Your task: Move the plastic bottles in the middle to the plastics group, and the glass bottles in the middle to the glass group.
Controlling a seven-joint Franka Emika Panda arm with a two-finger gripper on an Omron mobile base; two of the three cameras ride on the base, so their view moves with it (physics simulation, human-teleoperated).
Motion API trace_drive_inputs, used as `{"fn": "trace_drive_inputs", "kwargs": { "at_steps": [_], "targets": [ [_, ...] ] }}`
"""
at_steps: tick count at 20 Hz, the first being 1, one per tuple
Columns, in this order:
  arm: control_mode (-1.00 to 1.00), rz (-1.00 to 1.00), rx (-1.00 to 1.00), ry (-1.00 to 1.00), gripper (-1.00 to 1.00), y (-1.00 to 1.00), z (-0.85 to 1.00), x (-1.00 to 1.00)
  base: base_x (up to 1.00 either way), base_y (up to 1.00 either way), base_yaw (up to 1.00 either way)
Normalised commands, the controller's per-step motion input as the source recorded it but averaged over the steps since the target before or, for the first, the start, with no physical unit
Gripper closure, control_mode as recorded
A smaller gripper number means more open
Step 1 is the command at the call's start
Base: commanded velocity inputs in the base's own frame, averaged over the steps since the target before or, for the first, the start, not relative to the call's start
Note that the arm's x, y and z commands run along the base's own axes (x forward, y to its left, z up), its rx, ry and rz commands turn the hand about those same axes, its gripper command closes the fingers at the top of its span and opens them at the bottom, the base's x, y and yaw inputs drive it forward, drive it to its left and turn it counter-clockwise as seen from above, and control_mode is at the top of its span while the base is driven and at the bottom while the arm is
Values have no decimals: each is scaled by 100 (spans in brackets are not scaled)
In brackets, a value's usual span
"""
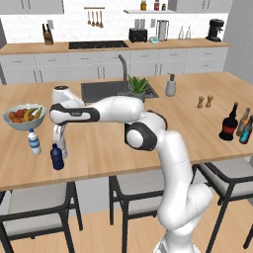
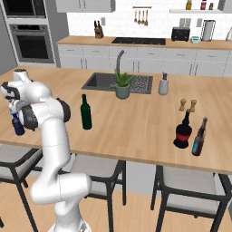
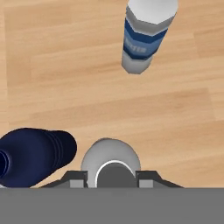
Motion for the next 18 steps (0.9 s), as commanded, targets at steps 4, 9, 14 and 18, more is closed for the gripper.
{"fn": "trace_drive_inputs", "kwargs": {
  "at_steps": [4,9,14,18],
  "targets": [
    [-100,0,1,0,100,0,-25,0,0,0,0],
    [-100,0,0,0,100,0,-21,0,0,0,0],
    [-100,0,0,0,100,0,-6,0,0,0,0],
    [-100,0,0,0,-100,0,0,0,0,0,0]
  ]
}}
